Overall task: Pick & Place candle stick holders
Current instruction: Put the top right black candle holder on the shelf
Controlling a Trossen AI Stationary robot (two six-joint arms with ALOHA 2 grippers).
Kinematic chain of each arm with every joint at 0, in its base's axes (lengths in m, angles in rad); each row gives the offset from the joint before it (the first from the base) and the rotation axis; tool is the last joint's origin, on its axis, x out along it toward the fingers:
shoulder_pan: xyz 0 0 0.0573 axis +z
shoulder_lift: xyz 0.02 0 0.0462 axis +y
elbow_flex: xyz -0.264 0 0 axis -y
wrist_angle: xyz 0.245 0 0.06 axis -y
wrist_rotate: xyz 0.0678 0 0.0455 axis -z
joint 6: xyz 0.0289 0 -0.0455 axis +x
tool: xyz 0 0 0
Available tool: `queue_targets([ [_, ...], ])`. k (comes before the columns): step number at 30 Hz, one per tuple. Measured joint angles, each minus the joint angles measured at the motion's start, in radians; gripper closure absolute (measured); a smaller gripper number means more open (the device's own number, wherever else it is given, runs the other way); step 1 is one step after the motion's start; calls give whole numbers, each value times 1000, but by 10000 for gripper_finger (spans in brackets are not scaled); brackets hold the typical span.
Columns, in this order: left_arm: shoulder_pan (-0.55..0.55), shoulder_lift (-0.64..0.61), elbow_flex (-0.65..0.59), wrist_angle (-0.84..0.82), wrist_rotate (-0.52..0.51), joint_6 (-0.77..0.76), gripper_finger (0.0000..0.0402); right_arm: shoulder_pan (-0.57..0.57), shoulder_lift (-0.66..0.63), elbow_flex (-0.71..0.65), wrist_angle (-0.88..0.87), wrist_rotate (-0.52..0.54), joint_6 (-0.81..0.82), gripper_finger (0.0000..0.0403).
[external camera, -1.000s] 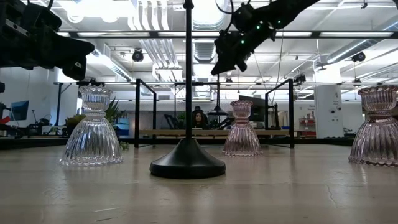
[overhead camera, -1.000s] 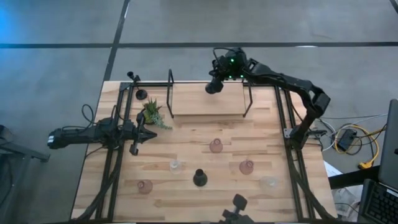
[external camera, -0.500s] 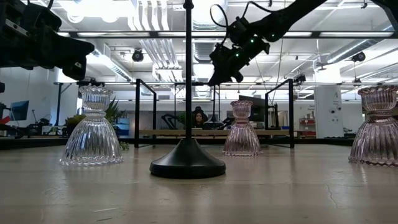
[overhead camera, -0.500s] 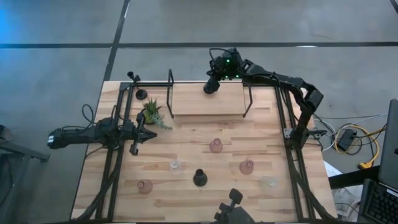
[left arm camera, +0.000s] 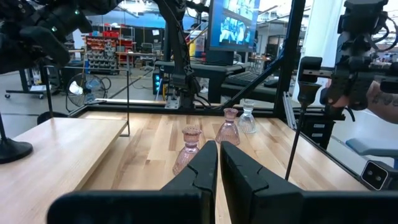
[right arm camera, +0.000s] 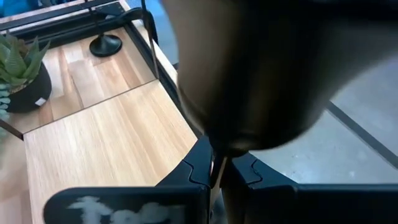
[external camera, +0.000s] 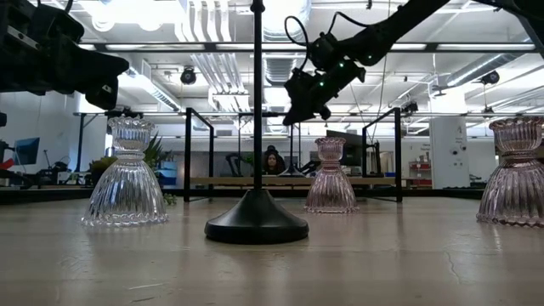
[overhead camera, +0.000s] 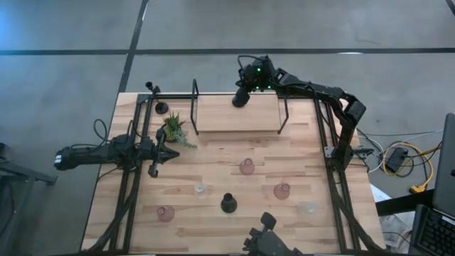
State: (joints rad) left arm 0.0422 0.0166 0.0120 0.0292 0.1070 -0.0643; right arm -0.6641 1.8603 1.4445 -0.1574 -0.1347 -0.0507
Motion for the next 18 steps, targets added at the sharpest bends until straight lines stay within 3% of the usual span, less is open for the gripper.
queue_targets([
  [9, 0, 0, 0, 0, 0, 0, 378, -2, 0, 0, -3, 3, 11, 388],
  [18, 0, 0, 0, 0, 0, 0, 378, -2, 1, 0, -19, 6, 14, 312],
])
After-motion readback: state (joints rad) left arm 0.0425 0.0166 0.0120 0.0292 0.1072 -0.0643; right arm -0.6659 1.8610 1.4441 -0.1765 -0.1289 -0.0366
